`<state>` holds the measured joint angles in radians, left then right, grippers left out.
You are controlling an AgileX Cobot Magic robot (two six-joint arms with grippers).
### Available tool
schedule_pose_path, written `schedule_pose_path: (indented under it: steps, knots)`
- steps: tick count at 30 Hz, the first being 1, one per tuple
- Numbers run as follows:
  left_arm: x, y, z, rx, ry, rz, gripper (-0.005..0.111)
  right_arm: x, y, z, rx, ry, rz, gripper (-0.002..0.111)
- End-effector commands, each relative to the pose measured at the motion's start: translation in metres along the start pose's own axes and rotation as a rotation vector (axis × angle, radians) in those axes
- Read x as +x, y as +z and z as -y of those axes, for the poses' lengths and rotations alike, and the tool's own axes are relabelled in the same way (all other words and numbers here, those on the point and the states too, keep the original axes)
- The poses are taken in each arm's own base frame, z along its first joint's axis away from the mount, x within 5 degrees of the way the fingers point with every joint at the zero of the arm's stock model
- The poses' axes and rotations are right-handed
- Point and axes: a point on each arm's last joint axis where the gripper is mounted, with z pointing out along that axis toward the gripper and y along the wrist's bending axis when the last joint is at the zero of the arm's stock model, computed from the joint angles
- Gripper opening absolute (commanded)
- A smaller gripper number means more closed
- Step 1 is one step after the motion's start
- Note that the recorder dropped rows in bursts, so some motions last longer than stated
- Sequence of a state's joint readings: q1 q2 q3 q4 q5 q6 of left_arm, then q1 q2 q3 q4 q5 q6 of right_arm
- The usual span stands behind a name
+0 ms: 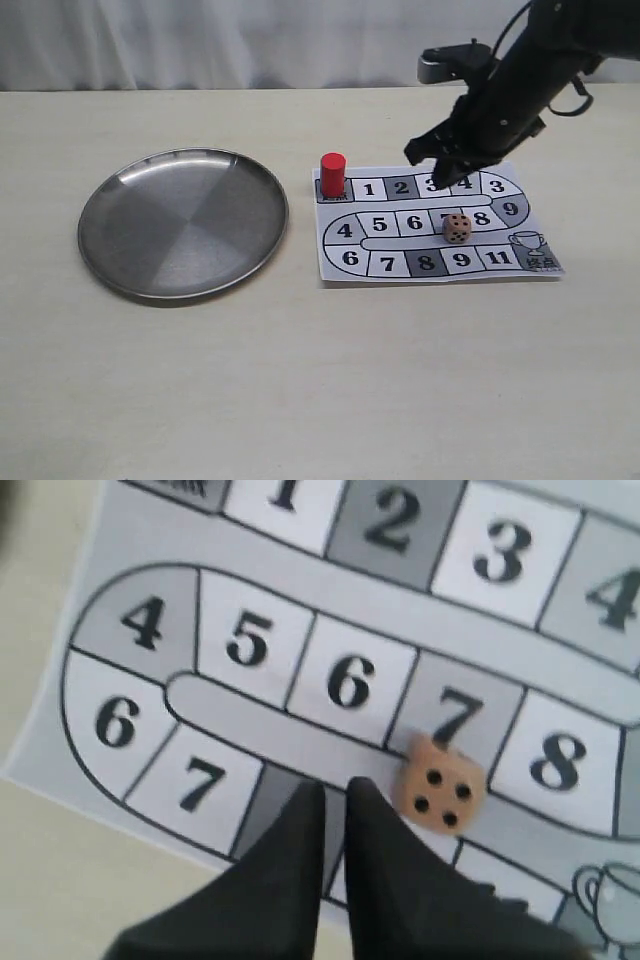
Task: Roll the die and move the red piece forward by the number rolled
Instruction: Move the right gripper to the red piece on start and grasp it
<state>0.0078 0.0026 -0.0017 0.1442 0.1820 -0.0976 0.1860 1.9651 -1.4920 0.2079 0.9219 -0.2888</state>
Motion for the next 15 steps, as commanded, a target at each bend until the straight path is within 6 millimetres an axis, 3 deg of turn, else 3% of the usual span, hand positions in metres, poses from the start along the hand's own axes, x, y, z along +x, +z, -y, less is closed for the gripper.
schedule_pose_path:
  steps: [1,7,10,15]
  knots:
    - [0.000,0.000,0.001,0.009,0.000,0.010,0.000,-0.023,-0.003,-0.034,0.055,-0.089,0.176,0.031]
    - [0.000,0.000,0.001,0.009,0.000,0.010,0.000,-0.037,0.016,-0.062,0.099,-0.164,0.298,0.071]
    - [0.000,0.000,0.001,0.009,0.000,0.010,0.000,-0.041,0.031,-0.063,0.092,-0.154,0.327,0.078]
    - [0.000,0.000,0.001,0.009,0.000,0.010,0.000,-0.052,0.053,-0.062,0.089,-0.152,0.317,0.077]
